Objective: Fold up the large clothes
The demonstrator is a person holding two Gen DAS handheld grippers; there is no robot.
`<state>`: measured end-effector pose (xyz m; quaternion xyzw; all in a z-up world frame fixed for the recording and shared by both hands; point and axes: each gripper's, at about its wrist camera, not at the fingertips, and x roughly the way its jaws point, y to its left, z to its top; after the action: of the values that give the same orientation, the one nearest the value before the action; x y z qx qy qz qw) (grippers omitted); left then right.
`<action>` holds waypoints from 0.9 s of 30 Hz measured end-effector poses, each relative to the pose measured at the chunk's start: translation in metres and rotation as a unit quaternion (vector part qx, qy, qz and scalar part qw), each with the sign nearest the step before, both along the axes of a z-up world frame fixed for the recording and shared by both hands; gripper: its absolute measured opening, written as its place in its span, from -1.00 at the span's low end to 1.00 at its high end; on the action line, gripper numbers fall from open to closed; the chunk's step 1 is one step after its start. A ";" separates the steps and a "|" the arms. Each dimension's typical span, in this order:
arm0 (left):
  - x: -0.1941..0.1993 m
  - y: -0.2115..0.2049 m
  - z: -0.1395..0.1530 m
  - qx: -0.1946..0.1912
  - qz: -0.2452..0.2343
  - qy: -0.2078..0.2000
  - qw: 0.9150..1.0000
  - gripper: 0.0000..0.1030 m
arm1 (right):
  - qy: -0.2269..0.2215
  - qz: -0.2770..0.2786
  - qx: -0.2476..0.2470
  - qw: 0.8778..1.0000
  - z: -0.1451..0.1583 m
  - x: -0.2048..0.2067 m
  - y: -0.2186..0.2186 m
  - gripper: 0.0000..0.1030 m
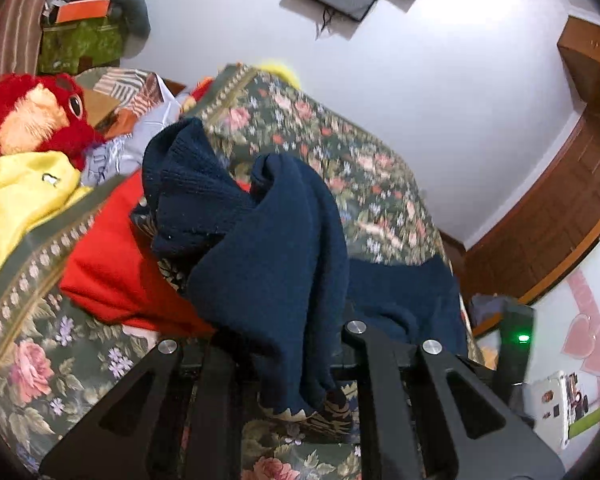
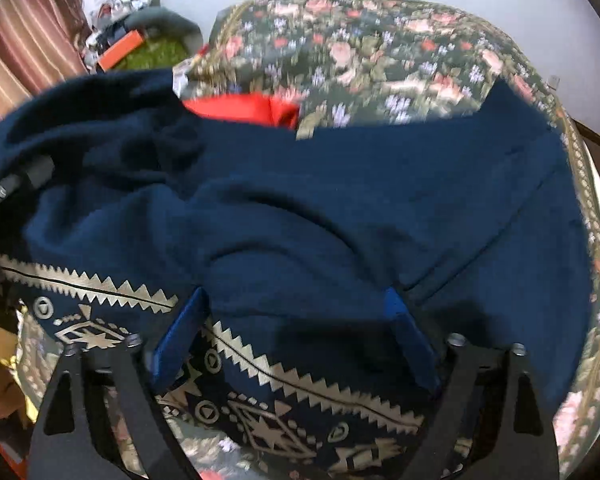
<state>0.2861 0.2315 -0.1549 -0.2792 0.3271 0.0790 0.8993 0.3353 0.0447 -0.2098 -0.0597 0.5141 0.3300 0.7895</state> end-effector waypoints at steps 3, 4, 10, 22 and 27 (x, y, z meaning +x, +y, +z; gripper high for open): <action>0.010 -0.011 0.003 0.020 -0.010 0.001 1.000 -0.74 | -0.025 0.022 -0.005 0.999 0.007 -0.011 0.000 0.85; 0.013 -0.015 0.005 0.022 -0.013 0.000 1.000 -0.74 | -0.023 0.027 0.003 0.999 0.011 -0.011 -0.005 0.85; 0.046 -0.059 0.030 0.039 -0.051 -0.017 0.998 -0.74 | -0.023 -0.017 0.050 0.998 0.029 -0.008 -0.068 0.85; 0.102 -0.236 -0.001 0.085 -0.276 0.039 0.957 -0.74 | 0.005 -0.220 0.062 0.974 0.024 0.017 -0.230 0.85; 0.109 -0.238 -0.052 0.063 -0.283 0.107 0.951 -0.74 | -0.008 -0.242 0.076 0.967 0.041 0.006 -0.258 0.85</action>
<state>0.3951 -0.0067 -0.2067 -0.1076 0.4811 -0.1289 0.8605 0.3410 -0.2133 -0.1691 0.1245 0.4803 0.1670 0.8520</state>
